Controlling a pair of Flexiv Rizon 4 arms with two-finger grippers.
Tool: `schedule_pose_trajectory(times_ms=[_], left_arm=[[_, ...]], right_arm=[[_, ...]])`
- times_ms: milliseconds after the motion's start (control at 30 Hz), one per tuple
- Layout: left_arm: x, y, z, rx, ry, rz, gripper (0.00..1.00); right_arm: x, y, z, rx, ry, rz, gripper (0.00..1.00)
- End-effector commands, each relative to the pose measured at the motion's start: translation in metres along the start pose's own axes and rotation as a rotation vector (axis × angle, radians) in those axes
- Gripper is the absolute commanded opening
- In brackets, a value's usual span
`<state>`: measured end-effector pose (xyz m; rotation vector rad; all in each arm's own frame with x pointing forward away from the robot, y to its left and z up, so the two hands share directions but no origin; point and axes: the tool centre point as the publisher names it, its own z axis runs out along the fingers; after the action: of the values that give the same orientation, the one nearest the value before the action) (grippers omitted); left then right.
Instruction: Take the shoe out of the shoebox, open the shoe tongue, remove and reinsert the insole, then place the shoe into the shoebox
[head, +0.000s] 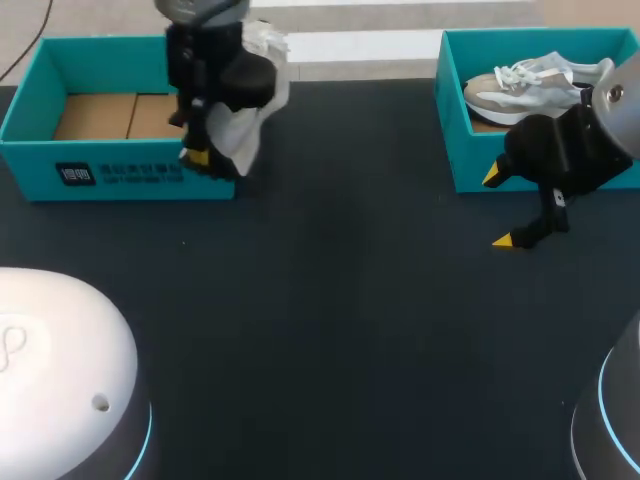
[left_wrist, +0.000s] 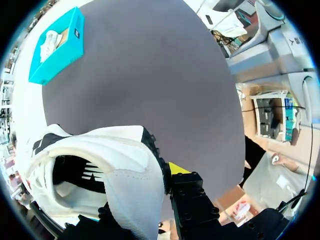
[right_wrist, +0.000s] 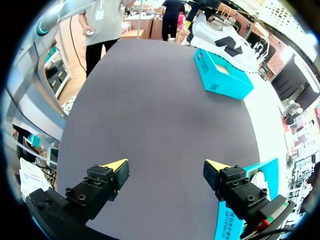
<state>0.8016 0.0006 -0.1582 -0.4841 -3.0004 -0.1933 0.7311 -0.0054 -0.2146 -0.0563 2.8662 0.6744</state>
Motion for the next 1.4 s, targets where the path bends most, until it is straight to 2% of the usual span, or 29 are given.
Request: schedule_pose_trajectory(times_ms=[33, 167, 400, 533, 700, 900, 1000, 1400], left_arm=[[0.009, 0.061, 0.002, 0.041, -0.018, 0.023, 0.00], [0.004, 0.094, 0.009, 0.007, -0.010, 0.057, 0.00], [-0.010, 0.144, 0.021, 0.053, 0.056, 0.099, 0.00], [-0.017, 0.174, 0.024, 0.062, 0.042, 0.085, 0.00], [-0.016, 0.200, 0.024, 0.026, 0.001, 0.049, 0.00], [-0.014, 0.233, 0.026, 0.060, -0.011, 0.090, 0.00], [-0.014, 0.243, 0.028, 0.046, -0.019, 0.055, 0.00], [-0.014, 0.243, 0.028, 0.046, -0.019, 0.055, 0.00]], right_arm=[[0.000, 0.001, 0.002, 0.004, 0.000, 0.001, 1.00], [0.000, 0.001, 0.002, 0.004, 0.000, 0.001, 1.00], [0.000, 0.001, 0.002, 0.004, 0.000, 0.001, 1.00], [0.000, 0.001, 0.002, 0.004, 0.000, 0.001, 1.00], [0.000, 0.001, 0.002, 0.004, 0.000, 0.001, 1.00], [0.000, 0.001, 0.002, 0.004, 0.000, 0.001, 1.00], [0.000, 0.001, 0.002, 0.004, 0.000, 0.001, 1.00], [0.000, 0.001, 0.002, 0.004, 0.000, 0.001, 1.00]])
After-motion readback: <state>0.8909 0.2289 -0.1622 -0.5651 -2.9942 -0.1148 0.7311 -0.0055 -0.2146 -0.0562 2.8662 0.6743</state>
